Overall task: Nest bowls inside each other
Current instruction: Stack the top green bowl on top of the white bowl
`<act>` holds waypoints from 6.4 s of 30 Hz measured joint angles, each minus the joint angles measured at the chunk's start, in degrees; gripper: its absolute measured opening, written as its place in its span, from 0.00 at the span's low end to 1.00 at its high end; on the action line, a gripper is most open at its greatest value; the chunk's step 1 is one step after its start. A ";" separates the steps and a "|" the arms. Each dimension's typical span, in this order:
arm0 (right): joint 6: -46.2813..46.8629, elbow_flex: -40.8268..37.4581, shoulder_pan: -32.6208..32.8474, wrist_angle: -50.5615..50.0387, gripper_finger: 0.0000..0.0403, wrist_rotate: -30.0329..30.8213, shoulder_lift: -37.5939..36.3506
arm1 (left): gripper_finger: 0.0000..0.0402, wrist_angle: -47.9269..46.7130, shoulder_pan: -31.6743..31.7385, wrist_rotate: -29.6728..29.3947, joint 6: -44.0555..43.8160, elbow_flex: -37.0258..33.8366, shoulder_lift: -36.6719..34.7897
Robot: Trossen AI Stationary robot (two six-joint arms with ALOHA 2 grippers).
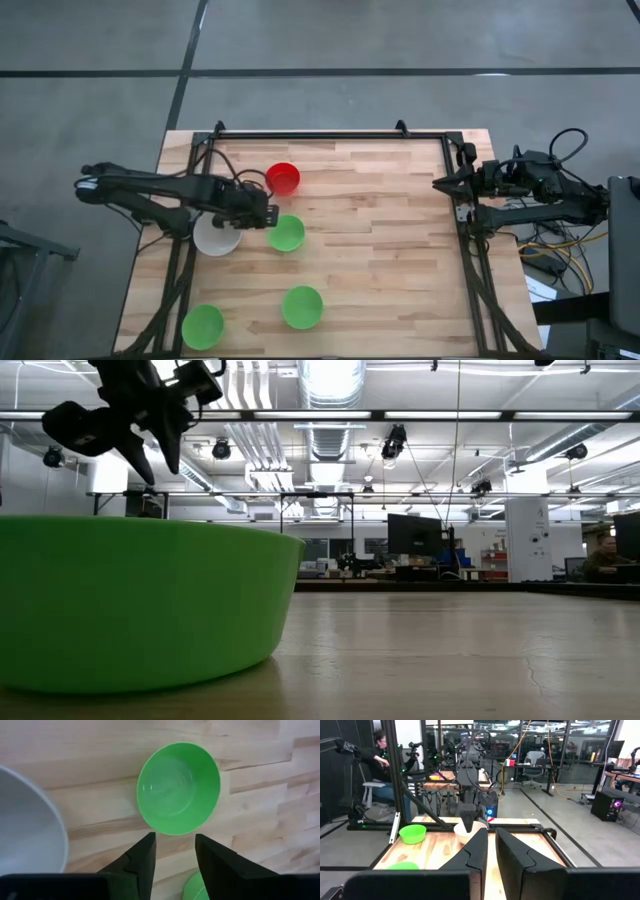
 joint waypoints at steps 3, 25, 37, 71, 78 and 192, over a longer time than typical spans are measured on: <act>0.00 -0.01 -0.01 0.00 0.08 0.00 0.00 | 0.36 1.22 0.57 0.86 -0.07 0.00 1.12; 0.00 -0.01 0.00 0.00 0.08 0.00 0.01 | 0.35 2.70 3.10 3.74 5.38 0.00 9.66; 0.00 0.00 -0.02 0.00 0.08 0.00 0.02 | 0.35 2.63 3.14 1.58 15.45 0.00 12.31; 0.00 0.00 0.00 0.00 0.08 0.00 0.00 | 0.35 11.96 8.00 7.72 19.27 -9.69 12.41; -0.01 -0.01 -0.02 0.00 0.08 0.00 0.00 | 0.35 16.23 8.11 10.43 19.29 -11.68 12.39; 0.00 -0.01 0.00 0.00 0.08 0.01 0.00 | 0.01 -11.93 1.49 -7.36 16.43 3.75 -3.62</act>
